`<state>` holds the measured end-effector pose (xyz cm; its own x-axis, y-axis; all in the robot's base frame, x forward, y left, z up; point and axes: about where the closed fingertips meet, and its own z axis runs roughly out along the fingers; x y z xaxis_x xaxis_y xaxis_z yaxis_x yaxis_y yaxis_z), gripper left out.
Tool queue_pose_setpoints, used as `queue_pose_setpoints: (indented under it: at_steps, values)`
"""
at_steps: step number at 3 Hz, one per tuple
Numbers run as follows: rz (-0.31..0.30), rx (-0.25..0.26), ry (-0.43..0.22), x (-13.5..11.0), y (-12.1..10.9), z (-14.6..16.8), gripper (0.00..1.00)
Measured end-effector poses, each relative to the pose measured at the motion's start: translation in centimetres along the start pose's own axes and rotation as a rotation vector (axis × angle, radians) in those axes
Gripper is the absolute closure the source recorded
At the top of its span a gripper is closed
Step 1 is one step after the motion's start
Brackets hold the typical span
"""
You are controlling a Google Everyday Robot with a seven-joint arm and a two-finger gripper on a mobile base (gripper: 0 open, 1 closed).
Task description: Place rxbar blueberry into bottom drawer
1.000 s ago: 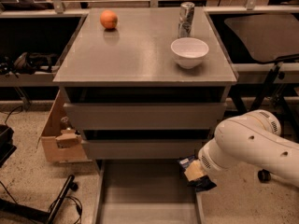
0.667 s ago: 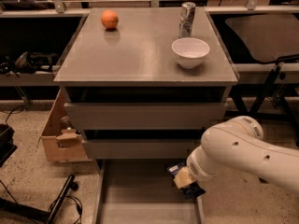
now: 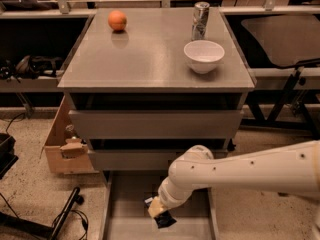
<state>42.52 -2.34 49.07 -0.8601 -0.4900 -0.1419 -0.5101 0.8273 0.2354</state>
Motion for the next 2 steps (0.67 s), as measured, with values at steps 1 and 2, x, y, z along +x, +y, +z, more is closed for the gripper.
queue_pose_setpoints:
  at_steps: [1,2]
  values:
    - [0.040,-0.084,0.012,-4.4,2.6,7.7,1.00]
    - [0.093,-0.159,0.055,-7.2,4.3,15.1,1.00]
